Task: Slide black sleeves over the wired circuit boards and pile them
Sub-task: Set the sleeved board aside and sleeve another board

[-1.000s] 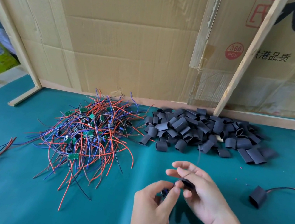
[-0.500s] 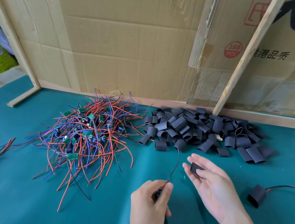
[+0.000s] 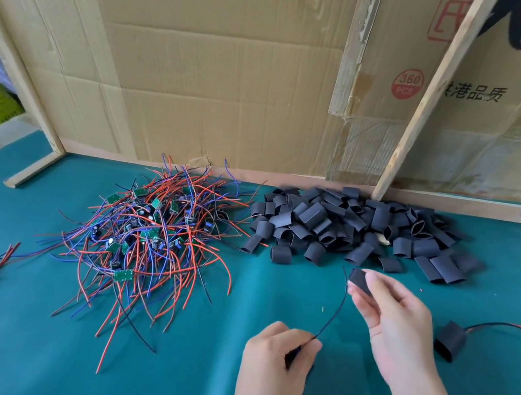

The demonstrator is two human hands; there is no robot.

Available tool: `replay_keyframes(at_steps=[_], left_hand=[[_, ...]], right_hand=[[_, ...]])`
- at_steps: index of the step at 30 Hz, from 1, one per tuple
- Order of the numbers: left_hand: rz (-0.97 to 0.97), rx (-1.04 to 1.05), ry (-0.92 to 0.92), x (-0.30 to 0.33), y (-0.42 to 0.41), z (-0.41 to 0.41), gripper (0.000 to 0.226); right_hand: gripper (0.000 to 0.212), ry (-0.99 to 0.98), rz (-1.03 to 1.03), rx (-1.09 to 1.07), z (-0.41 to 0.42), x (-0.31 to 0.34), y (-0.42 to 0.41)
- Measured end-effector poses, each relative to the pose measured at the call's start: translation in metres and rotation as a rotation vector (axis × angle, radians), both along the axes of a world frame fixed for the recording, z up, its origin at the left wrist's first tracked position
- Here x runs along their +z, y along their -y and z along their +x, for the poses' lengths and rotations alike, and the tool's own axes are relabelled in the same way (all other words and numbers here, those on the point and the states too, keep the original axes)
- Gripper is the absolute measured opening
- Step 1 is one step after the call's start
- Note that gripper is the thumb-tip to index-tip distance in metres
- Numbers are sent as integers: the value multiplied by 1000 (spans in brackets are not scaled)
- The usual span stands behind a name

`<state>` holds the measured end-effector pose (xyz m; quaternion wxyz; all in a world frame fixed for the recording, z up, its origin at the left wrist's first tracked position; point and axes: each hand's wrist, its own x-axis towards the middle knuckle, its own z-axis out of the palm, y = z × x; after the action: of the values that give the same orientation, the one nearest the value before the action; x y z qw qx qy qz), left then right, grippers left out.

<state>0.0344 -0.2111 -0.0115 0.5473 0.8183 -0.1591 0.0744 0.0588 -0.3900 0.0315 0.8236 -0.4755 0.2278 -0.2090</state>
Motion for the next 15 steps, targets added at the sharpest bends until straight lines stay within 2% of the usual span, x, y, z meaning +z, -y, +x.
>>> replay_keyframes(at_steps=[3, 6, 9, 15], left_hand=[[25, -2, 36, 0, 1, -1, 6], [90, 8, 104, 2, 3, -3, 6], [112, 23, 99, 3, 4, -4, 8], [100, 45, 91, 3, 4, -2, 10]], right_hand=[[10, 27, -8, -49, -3, 0, 10], [16, 47, -73, 14, -5, 0, 13], [17, 38, -130, 42, -5, 0, 11], [19, 28, -91, 125, -6, -1, 9]])
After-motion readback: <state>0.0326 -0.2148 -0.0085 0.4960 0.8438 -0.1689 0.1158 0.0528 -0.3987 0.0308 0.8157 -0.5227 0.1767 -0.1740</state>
